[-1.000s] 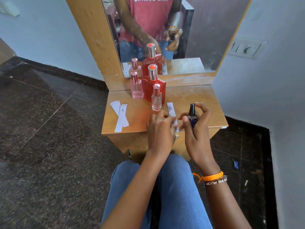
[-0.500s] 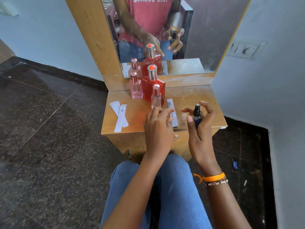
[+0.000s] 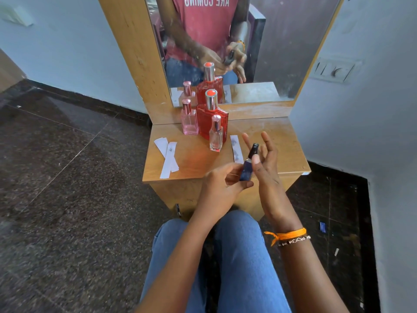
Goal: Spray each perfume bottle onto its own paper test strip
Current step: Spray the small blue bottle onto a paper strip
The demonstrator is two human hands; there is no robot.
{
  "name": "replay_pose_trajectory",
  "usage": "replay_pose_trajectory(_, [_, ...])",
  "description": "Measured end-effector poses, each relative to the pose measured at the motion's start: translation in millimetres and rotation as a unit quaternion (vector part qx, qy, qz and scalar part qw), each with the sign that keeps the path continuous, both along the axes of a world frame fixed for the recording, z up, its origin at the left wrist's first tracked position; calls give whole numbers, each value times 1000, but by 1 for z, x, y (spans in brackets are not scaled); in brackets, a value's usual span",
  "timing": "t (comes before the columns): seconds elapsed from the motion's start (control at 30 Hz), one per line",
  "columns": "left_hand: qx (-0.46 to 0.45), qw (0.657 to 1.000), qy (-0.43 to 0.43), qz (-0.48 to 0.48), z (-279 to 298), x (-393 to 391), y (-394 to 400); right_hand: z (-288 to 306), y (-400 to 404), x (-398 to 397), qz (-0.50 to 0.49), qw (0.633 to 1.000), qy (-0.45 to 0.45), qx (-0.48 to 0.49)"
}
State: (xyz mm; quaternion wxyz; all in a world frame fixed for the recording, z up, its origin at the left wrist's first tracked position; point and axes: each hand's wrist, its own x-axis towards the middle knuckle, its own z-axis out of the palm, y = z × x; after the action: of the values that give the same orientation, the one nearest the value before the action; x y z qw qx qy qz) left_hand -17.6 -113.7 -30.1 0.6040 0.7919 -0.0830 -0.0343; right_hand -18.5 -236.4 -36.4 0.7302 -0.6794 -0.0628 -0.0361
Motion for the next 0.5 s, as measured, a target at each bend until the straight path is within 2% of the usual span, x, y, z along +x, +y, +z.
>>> replay_pose_trajectory(0.1, [9,999,26,29,-3,0,6,-5,-5,4,-105,992,-19,-59])
replay_pose_trajectory(0.17, [27,999,28,37,-4,1,10,-12,-8,13,-173,971,-28,-164])
replay_pose_trajectory(0.23, [45,998,28,42,-4,2,13,-19,-10,21,-184,942,-23,-279])
replay_pose_trajectory(0.33, [58,997,27,45,-3,2,14,-26,-12,29,-172,921,-37,-348])
replay_pose_trajectory(0.43, [66,997,23,46,-3,1,13,-21,-14,33,-180,930,-37,-320])
replay_pose_trajectory(0.5, [67,997,19,44,-3,0,14,-9,-15,33,-181,961,-19,-210])
